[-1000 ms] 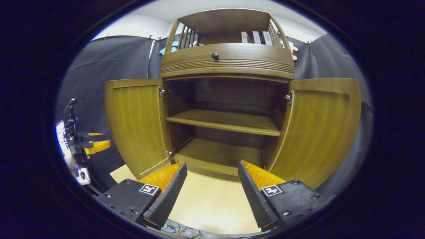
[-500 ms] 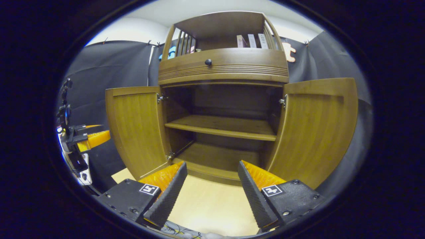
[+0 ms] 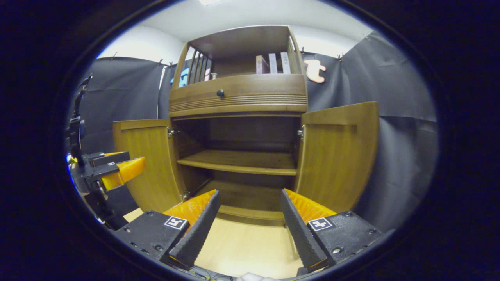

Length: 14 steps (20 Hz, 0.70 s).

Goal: Open the right door of the double-door shoe cabinet with the right hand, and open the left door with the left hand.

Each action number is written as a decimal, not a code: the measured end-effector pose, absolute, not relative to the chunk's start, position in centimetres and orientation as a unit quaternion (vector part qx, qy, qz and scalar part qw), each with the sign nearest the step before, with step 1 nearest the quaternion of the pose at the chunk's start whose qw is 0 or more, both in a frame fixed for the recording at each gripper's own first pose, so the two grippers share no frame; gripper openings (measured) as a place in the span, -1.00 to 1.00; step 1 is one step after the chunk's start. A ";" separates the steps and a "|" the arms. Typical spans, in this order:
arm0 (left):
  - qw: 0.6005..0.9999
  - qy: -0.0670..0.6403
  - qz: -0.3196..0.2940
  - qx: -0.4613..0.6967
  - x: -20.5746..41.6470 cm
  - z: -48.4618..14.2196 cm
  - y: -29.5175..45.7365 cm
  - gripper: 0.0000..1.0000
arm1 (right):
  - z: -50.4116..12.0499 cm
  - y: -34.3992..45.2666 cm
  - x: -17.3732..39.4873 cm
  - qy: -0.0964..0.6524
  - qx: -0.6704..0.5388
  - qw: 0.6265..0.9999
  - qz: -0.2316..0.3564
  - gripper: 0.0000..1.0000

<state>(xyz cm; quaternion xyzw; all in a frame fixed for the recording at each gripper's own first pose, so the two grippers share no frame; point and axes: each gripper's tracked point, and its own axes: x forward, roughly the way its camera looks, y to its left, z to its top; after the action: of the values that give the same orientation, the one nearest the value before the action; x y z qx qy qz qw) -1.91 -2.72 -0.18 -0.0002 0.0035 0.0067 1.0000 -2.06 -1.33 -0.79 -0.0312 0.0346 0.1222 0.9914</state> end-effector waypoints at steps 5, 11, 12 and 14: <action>1.000 0.014 0.010 0.007 -1.4 -0.9 -4.1 0.92 | -0.8 -2.4 -2.2 0.027 -0.036 0.994 0.104 0.96; 1.000 0.014 0.002 0.003 -1.0 -0.8 -4.6 1.00 | -0.9 -2.8 -2.1 0.027 -0.032 0.995 0.096 0.96; 1.000 0.015 0.003 0.003 -1.0 -0.8 -4.4 0.93 | -0.9 -2.9 -2.1 0.026 -0.032 0.995 0.094 0.96; 1.000 0.015 0.007 0.001 -1.0 -0.9 -3.9 0.80 | -0.7 -2.9 -2.1 0.023 -0.034 0.995 0.090 0.96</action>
<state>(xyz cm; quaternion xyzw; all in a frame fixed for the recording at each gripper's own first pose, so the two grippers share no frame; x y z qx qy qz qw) -0.98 -3.91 -0.91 0.0011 0.0149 0.0066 0.9999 -2.08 -2.93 -0.68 -0.0337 0.0229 0.0898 0.9951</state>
